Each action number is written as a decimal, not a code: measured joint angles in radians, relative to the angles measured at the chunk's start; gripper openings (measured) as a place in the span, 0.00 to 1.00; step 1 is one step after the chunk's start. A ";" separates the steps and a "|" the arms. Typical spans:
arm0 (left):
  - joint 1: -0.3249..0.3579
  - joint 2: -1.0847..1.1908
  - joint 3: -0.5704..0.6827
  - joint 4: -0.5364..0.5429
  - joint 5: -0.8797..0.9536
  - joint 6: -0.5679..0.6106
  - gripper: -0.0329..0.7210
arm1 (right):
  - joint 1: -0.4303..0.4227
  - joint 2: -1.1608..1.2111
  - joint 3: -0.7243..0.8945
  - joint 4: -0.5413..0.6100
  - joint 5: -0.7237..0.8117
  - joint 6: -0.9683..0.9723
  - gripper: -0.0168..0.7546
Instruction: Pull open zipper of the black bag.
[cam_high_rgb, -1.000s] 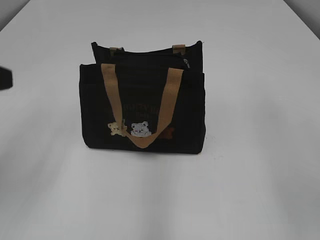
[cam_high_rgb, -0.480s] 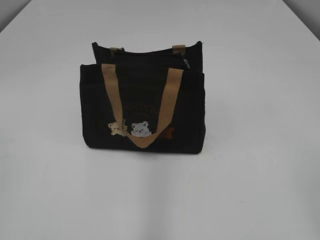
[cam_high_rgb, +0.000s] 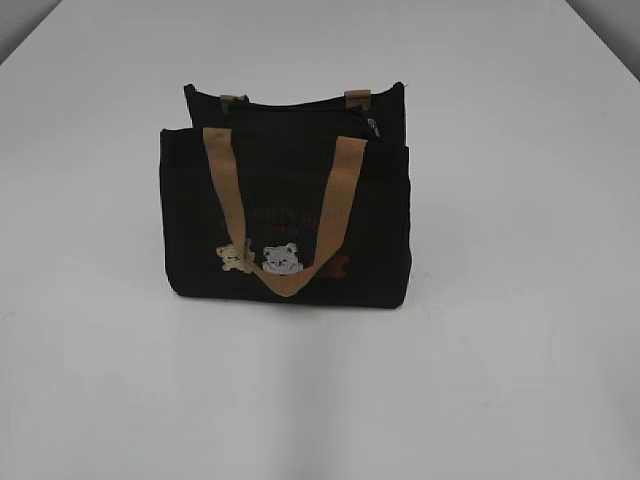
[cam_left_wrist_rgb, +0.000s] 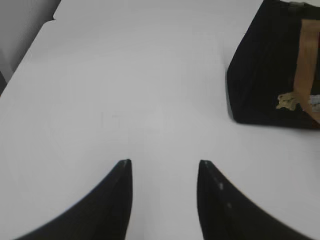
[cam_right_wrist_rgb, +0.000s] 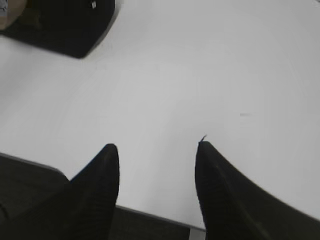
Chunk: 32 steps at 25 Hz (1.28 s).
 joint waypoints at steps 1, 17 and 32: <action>0.000 -0.002 0.000 -0.001 -0.001 0.000 0.47 | 0.000 0.000 0.009 0.003 -0.013 0.006 0.53; 0.000 -0.003 0.002 -0.003 -0.002 0.000 0.47 | 0.000 0.000 0.015 0.009 -0.035 0.019 0.53; 0.056 -0.003 0.003 -0.003 -0.003 0.000 0.45 | -0.196 0.000 0.015 0.010 -0.038 0.021 0.53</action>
